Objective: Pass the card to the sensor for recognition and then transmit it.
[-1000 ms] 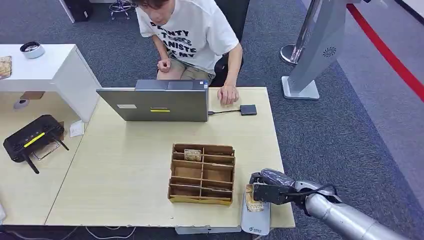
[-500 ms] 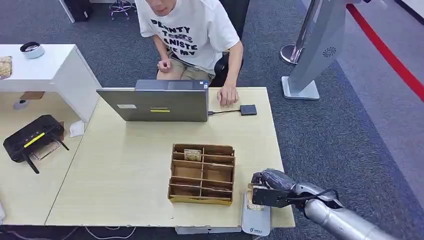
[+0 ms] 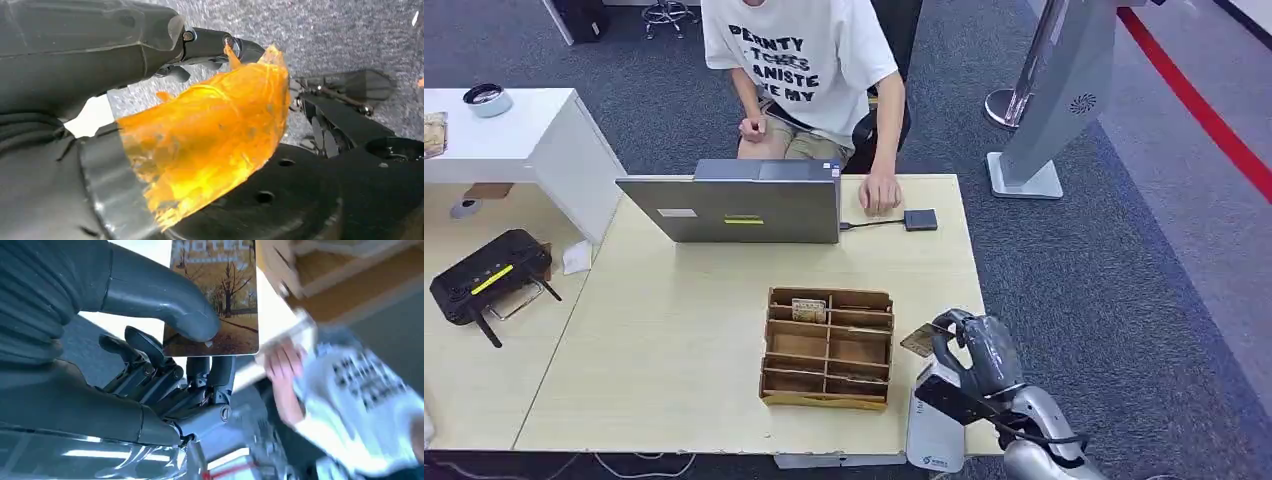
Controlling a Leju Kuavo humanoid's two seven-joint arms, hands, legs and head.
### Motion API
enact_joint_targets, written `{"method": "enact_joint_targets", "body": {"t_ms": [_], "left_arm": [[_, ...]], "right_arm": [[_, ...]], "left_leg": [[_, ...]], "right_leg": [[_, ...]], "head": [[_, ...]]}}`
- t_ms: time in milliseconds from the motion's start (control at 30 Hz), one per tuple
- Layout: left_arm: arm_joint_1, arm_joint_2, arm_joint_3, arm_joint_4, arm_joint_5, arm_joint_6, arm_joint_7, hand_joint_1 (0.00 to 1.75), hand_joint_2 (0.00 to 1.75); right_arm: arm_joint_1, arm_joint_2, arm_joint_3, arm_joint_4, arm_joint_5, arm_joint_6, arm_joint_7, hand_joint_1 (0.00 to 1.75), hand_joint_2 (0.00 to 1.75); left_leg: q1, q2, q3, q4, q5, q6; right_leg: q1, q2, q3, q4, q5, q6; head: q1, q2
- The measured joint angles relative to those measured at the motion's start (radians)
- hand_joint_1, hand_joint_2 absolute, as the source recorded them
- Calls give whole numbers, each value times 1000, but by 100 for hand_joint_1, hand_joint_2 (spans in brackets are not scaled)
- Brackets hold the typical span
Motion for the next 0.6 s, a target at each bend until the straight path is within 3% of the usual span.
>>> {"method": "enact_joint_targets", "body": {"t_ms": [267,600], "left_arm": [[28,38,10,21,5,-31,-32,0,0],[29,53,10,41,9,-24,-44,0,0]], "right_arm": [[79,74,-115,-101,56,-105,-53,175,175],[101,120,-161,-166,125,-200,-83,175,175]], "left_leg": [[0,0,0,0,0,0],[0,0,0,0,0,0]], "right_leg": [[-1,0,0,0,0,0],[-1,0,0,0,0,0]], "head": [[0,0],[0,0]]}}
